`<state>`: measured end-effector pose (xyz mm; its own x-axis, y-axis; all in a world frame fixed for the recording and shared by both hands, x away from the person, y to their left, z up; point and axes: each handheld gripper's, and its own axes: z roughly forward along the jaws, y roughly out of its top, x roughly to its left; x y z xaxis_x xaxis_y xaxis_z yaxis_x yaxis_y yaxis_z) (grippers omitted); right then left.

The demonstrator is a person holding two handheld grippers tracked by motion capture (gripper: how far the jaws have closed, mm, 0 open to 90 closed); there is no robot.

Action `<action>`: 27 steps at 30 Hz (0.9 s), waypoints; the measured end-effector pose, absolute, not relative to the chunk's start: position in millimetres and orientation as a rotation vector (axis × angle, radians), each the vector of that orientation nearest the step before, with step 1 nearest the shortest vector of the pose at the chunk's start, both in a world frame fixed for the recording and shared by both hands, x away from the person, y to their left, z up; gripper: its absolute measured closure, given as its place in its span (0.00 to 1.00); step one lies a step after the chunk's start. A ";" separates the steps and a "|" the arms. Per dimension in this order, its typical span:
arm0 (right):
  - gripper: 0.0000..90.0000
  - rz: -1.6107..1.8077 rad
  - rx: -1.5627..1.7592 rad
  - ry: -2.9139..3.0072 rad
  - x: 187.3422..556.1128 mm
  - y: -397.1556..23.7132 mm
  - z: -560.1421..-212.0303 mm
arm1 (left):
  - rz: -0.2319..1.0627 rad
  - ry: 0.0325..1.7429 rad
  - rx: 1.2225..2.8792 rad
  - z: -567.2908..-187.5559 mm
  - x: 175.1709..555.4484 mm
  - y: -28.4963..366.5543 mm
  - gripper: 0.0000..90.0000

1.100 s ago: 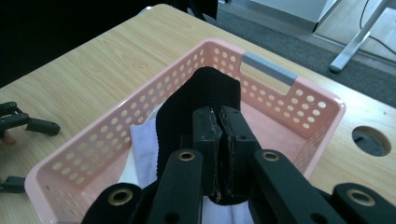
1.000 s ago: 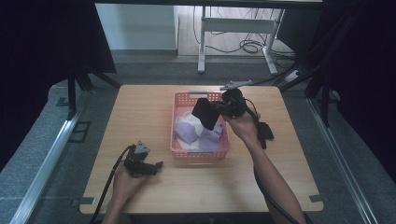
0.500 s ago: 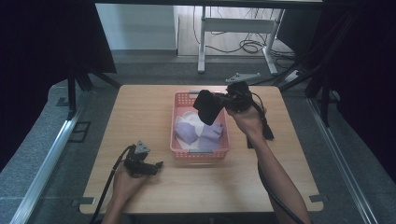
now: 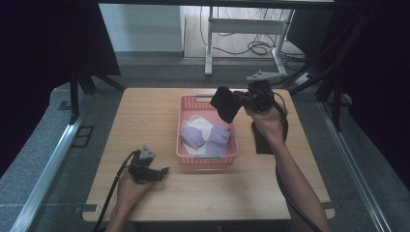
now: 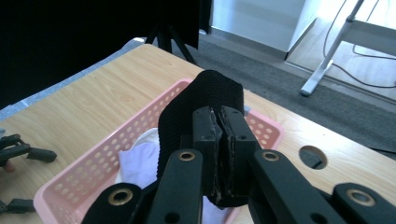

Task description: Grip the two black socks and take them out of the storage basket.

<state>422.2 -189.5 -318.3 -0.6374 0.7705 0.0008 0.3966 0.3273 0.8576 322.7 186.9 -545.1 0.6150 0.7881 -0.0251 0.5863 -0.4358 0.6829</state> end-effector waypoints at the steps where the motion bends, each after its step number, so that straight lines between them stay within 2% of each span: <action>1: 0.95 1.239 1.031 2.186 421.9 -191.0 -317.4 | 0.393 1.074 2.176 -545.1 322.8 187.0 0.13; 15: 0.95 1.206 1.087 2.106 417.3 -228.5 -308.9 | 0.394 1.074 2.177 -545.0 322.8 187.0 0.13; 27: 0.95 1.128 1.200 2.044 422.1 -269.6 -333.4 | 0.394 1.073 2.175 -545.1 322.7 186.9 0.13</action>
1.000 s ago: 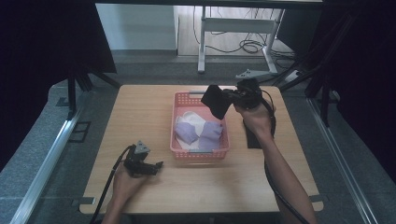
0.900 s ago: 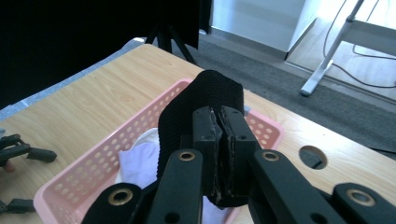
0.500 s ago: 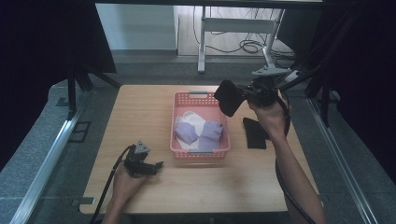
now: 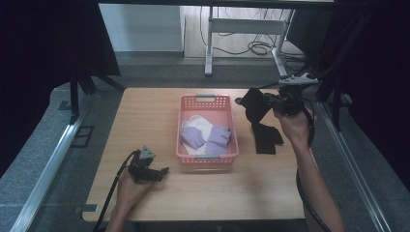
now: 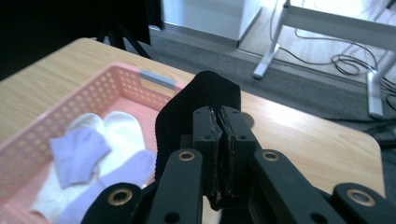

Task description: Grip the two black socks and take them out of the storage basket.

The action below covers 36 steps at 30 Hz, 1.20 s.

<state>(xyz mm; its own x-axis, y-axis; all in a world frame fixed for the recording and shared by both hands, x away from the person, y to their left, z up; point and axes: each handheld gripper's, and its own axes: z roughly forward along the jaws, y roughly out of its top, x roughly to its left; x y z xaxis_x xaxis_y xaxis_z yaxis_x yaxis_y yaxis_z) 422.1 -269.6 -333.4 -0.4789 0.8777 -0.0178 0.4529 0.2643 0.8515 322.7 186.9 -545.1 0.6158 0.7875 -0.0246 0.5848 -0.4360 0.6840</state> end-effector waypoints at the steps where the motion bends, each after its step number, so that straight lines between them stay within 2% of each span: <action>1: 0.95 1.124 1.210 2.043 422.8 -272.2 -336.9 | 0.393 1.071 2.179 -545.0 322.8 187.1 0.13; 20: 0.94 0.962 1.379 2.084 435.4 -298.9 -430.5 | 0.391 1.076 2.173 -545.2 322.5 186.7 0.13; 33: 0.93 0.908 1.439 2.115 437.1 -303.8 -470.7 | 0.392 1.076 2.171 -545.3 322.5 186.6 0.13; 36: 0.88 0.910 1.445 2.112 436.7 -305.1 -472.2 | 0.392 1.076 2.171 -545.3 322.5 186.6 0.13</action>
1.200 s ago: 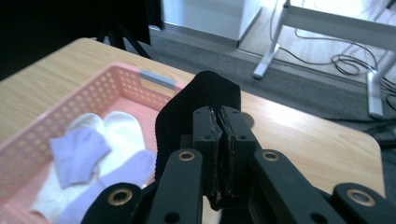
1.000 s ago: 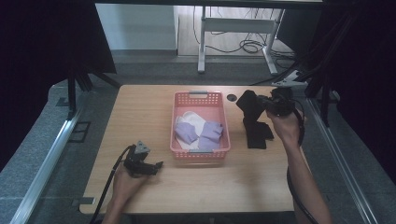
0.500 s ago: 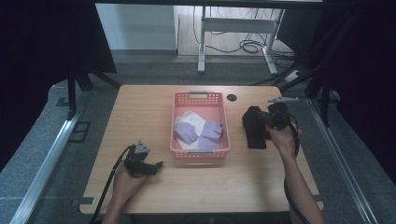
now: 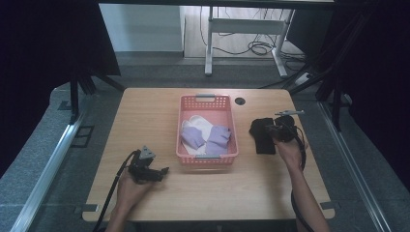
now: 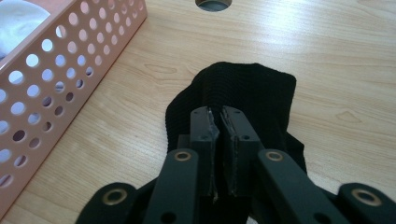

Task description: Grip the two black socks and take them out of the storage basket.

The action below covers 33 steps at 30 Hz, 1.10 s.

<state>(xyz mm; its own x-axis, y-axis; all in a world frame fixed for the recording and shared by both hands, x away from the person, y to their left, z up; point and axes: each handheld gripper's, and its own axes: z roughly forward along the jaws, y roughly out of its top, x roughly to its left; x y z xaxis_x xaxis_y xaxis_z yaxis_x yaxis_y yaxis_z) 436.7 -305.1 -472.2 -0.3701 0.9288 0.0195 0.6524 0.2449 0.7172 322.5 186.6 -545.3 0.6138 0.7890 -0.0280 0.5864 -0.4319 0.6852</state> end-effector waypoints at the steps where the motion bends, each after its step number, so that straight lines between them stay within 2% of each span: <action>1: 0.83 0.908 1.443 2.113 436.6 -305.1 -471.6 | 0.392 1.077 2.171 -545.3 322.5 186.6 0.13; 5: 0.65 0.928 1.426 2.112 435.5 -305.7 -466.1 | 0.392 1.076 2.171 -545.3 322.5 186.6 0.13; 12: 0.44 0.963 1.391 2.115 429.7 -306.4 -454.0 | 0.391 1.077 2.172 -545.2 322.5 186.6 0.13; 15: 0.40 0.977 1.371 2.126 426.4 -305.7 -448.4 | 0.391 1.076 2.172 -545.2 322.5 186.7 0.13; 33: 0.27 1.048 1.285 2.148 388.4 -298.0 -420.0 | 0.393 1.075 2.176 -545.1 322.2 186.9 0.14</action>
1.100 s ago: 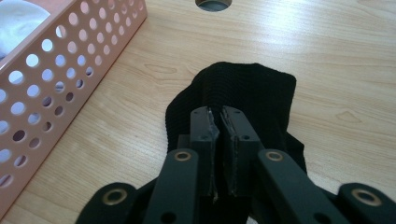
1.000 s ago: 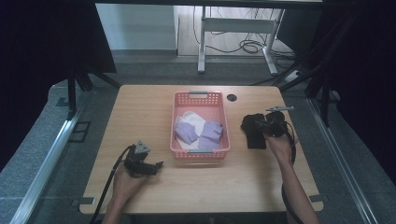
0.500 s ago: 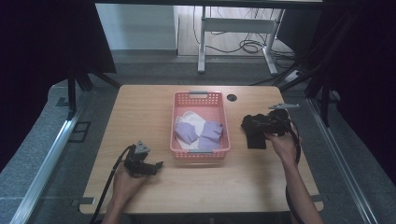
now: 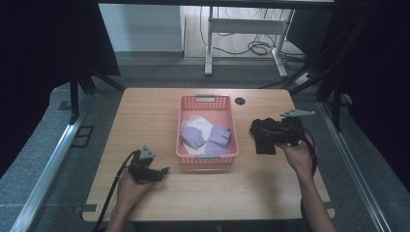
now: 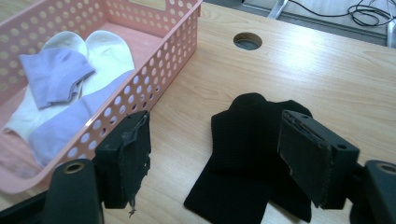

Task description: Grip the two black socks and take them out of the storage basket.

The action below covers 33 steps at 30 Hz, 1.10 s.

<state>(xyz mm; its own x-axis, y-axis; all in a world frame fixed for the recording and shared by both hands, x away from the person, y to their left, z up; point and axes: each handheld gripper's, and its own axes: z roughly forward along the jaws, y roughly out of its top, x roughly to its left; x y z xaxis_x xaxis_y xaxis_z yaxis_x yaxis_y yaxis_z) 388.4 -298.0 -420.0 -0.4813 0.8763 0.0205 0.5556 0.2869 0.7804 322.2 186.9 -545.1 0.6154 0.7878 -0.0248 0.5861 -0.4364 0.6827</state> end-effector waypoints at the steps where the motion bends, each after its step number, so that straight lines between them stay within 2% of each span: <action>1: 0.27 1.044 1.284 2.148 386.4 -298.1 -420.1 | 0.393 1.074 2.176 -545.0 322.2 187.0 0.14; 12: 0.20 1.047 1.281 2.159 363.1 -299.7 -439.6 | 0.393 1.077 2.176 -544.9 322.0 186.8 0.14; 33: 0.18 0.993 1.294 2.208 346.6 -300.9 -488.9 | 0.393 1.080 2.170 -545.1 321.7 186.5 0.14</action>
<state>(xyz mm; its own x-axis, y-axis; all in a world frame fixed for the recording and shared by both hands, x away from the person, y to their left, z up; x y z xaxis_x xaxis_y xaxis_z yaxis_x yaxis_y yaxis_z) 346.6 -300.9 -488.9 -0.4955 0.8684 0.0171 0.5890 0.3215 0.7415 321.7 186.5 -545.1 0.6114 0.7909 -0.0277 0.5879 -0.4305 0.6849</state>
